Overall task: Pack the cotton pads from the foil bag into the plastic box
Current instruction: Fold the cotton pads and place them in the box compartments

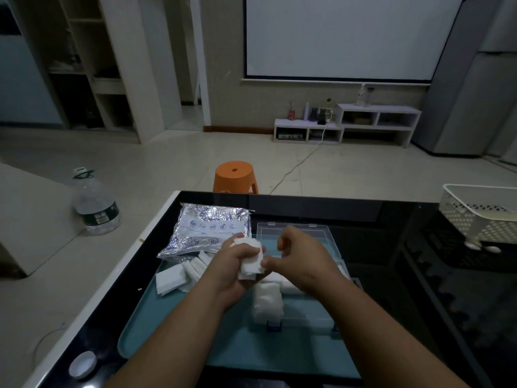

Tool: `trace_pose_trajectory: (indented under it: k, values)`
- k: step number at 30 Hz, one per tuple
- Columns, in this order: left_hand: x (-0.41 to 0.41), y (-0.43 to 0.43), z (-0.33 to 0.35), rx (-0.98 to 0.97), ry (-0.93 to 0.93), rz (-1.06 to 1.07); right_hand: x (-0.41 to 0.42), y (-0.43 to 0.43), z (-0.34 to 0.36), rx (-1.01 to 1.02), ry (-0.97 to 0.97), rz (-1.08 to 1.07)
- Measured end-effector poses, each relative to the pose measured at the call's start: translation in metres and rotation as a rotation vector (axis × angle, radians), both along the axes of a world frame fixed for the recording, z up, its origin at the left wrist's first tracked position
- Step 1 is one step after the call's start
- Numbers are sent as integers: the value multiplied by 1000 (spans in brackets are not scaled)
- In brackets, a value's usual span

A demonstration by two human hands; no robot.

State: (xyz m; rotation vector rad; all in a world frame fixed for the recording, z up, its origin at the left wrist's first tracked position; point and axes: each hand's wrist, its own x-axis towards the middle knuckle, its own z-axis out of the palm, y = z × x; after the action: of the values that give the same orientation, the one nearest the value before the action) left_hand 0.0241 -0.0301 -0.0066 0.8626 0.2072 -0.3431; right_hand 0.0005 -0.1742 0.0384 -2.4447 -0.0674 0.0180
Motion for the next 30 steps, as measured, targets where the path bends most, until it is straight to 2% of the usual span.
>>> trace_pose_trajectory:
  k: [8, 15, 30]
  values:
    - [-2, -6, -1, 80, -102, -105, -5, 7, 0, -26, -12, 291]
    - [-2, -6, -1, 152, -189, -180, -1, 9, -5, -101, -43, 275]
    - [-3, -11, -3, 113, -188, -178, -1, 8, -6, -179, -52, 299]
